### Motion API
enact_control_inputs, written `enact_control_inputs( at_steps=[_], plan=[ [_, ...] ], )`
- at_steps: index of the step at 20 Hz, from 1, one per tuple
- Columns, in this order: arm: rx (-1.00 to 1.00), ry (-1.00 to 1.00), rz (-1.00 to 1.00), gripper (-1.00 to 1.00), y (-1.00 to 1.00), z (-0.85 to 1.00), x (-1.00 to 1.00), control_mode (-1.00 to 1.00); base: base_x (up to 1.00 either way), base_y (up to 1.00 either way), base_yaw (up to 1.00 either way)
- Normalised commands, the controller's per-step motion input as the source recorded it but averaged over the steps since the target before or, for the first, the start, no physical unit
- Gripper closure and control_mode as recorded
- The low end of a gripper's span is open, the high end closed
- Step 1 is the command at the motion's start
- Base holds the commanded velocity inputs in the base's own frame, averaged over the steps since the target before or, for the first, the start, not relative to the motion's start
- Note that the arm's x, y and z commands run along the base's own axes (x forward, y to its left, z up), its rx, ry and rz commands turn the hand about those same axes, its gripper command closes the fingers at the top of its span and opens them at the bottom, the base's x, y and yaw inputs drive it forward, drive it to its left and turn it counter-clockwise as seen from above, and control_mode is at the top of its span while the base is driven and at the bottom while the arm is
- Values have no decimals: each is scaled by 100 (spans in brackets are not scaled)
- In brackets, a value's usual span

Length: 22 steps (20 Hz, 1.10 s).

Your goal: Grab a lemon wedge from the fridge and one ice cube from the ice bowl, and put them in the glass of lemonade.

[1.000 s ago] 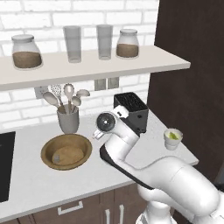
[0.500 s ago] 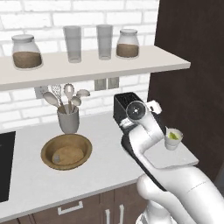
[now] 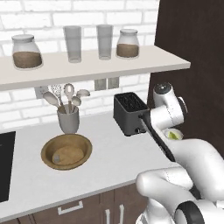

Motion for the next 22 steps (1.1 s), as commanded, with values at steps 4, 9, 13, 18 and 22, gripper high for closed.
enact_control_inputs(
  at_steps=[4, 9, 13, 18, 22],
  plan=[
    [1, 25, -10, 100, -80, -21, 45, -100, 0, 0, 0],
    [0, 27, -4, 100, -42, -82, 30, -100, 0, 0, 0],
    [0, 16, -4, 100, -24, -77, 52, -100, 0, 0, 0],
    [1, 7, 0, 100, -22, -47, 53, -100, 0, 0, 0],
    [0, 7, 0, 100, -10, -30, 13, -100, 0, 0, 0]
  ],
)
